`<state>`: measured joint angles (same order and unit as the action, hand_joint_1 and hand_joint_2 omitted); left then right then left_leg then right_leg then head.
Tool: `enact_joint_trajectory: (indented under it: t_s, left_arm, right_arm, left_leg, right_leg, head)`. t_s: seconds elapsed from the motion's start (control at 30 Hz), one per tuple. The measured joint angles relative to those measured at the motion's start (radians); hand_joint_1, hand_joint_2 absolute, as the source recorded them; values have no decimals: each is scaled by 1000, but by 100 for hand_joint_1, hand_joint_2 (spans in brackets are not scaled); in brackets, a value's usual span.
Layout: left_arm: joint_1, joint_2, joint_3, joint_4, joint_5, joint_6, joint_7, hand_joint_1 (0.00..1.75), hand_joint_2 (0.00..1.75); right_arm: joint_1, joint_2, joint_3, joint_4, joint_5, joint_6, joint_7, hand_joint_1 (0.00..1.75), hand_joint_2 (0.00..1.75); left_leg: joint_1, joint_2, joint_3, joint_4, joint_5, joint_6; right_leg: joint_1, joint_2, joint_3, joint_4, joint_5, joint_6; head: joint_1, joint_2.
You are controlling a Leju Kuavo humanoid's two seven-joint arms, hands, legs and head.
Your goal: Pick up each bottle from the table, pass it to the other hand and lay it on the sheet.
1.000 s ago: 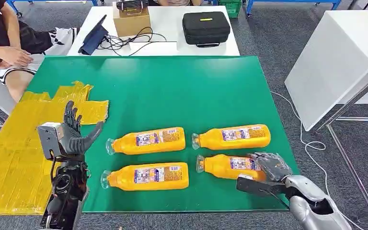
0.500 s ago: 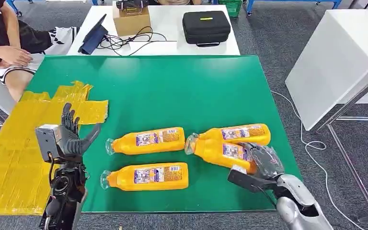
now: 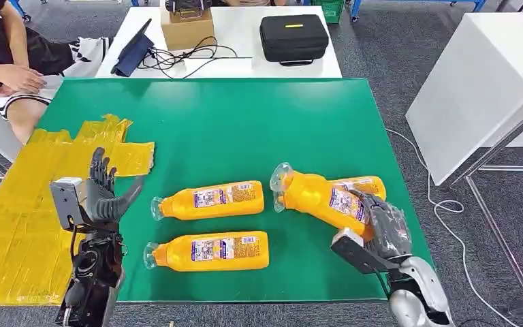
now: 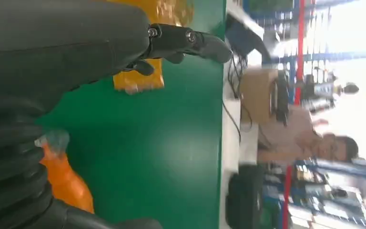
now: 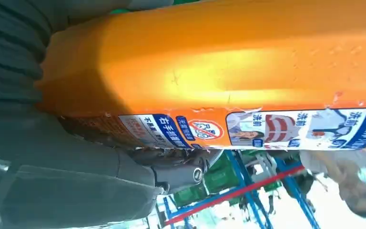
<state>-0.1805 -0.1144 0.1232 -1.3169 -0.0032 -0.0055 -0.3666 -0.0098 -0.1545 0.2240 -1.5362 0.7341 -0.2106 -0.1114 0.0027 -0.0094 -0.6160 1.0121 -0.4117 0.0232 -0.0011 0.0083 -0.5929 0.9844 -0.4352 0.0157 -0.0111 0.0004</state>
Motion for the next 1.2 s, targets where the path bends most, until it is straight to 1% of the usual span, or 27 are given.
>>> enact_joint_trajectory:
  t_s: [0.1,0.17,0.23,0.4,0.5,0.7,0.8,1.07,1.2]
  left_arm:
    - [-7,0,-15,1,23,-82,-2,0,175]
    - [-27,0,-41,1,18,-114,8,0,175]
    - [-51,0,-70,1,10,-127,22,0,175]
    - [-75,0,-103,1,10,-135,27,0,175]
    - [-90,3,-123,1,-18,-153,34,0,175]
    - [-158,21,-185,1,-41,-197,52,0,175]
    - [-165,30,-204,1,-42,-204,53,0,175]
    - [-170,45,-222,1,-41,-209,51,0,175]
    - [-176,47,-238,0,-41,-224,46,0,175]
  right_arm:
    - [3,25,-16,1,-58,-18,-52,175,175]
    - [-21,46,-20,25,-89,-49,-94,175,175]
    - [-48,64,-19,53,-101,-66,-114,175,175]
    - [-73,87,-19,90,-108,-71,-123,175,175]
    - [-93,101,-19,111,-112,-78,-145,175,175]
    - [-222,160,6,213,-134,-90,-207,175,175]
    - [-271,182,17,258,-145,-96,-220,175,175]
    - [-305,198,29,312,-158,-101,-232,175,175]
    - [-350,215,36,349,-189,-107,-243,175,175]
  left_leg:
    - [0,1,0,0,0,0]
    - [0,1,0,0,1,0]
    - [0,1,0,0,2,0]
    - [0,0,0,0,2,1]
    - [0,0,-1,0,2,1]
    - [0,1,0,0,3,1]
    - [0,0,0,0,3,0]
    - [0,0,-2,0,3,0]
    - [0,0,-1,0,3,0]
  right_leg:
    - [0,0,-1,0,0,0]
    - [0,0,0,0,0,0]
    - [0,0,0,0,1,0]
    - [0,0,0,1,1,0]
    - [0,0,0,1,1,0]
    - [0,0,0,1,1,0]
    - [0,0,0,1,1,0]
    - [0,0,-1,1,1,0]
    - [0,0,-1,1,1,0]
  head:
    - [0,0]
    - [0,0]
    - [0,0]
    - [0,0]
    - [0,0]
    - [0,0]
    - [0,0]
    - [0,0]
    - [0,0]
